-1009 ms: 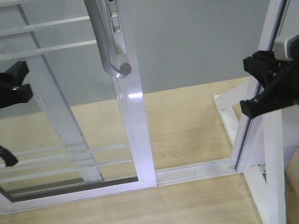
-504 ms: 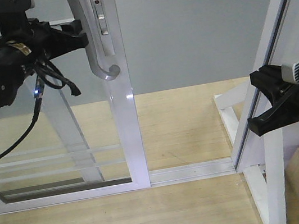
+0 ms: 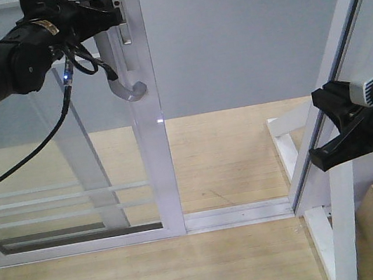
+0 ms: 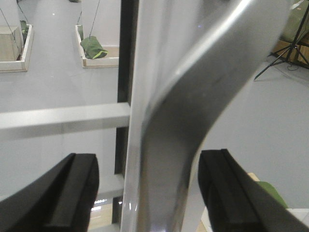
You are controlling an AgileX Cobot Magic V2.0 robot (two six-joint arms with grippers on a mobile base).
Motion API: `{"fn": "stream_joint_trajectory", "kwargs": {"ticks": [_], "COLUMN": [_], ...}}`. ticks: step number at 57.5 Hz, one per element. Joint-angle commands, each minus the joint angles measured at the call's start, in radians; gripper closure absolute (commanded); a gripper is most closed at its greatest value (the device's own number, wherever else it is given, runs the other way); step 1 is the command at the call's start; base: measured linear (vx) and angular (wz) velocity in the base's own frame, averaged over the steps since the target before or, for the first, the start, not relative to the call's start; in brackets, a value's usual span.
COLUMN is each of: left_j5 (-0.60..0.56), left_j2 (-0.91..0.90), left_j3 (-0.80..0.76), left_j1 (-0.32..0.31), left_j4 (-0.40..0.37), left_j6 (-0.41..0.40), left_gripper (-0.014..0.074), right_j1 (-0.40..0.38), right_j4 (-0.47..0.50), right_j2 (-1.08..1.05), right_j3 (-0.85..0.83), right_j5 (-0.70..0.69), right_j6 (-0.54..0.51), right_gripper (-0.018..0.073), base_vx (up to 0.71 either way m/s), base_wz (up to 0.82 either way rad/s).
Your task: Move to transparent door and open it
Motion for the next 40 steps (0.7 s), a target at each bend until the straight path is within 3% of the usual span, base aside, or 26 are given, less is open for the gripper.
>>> {"fn": "stream_joint_trajectory", "kwargs": {"ticks": [1,8,20,40], "left_j5": [-0.057,-0.054,-0.031,0.027], "left_j2": [-0.036,-0.036,-0.048,-0.105], "left_j3": [-0.059,-0.06,-0.06,-0.058], "left_j1": [-0.005,-0.005,-0.005,0.039], "left_j4": [-0.005,-0.005,-0.005,-0.005], "left_j6": [-0.009,-0.008,-0.006,0.054], "left_gripper": [0.012,0.026,0.0605,0.0598], "right_j1": [0.0,0.0,0.0,0.0], "right_j4": [-0.002,-0.002,-0.002,-0.002], "right_j2": [-0.014,-0.014,-0.014,-0.014], "right_j3": [-0.029,-0.029,-0.029,-0.029], "right_j5": [-0.083,-0.083,-0.083,-0.083], "right_j6": [-0.01,-0.01,-0.01,-0.01], "right_gripper": [0.0557,0.0557,0.0557,0.0557], "base_vx": [0.0,0.0,0.0,0.0], "base_wz": [0.0,0.0,0.0,0.0]}}
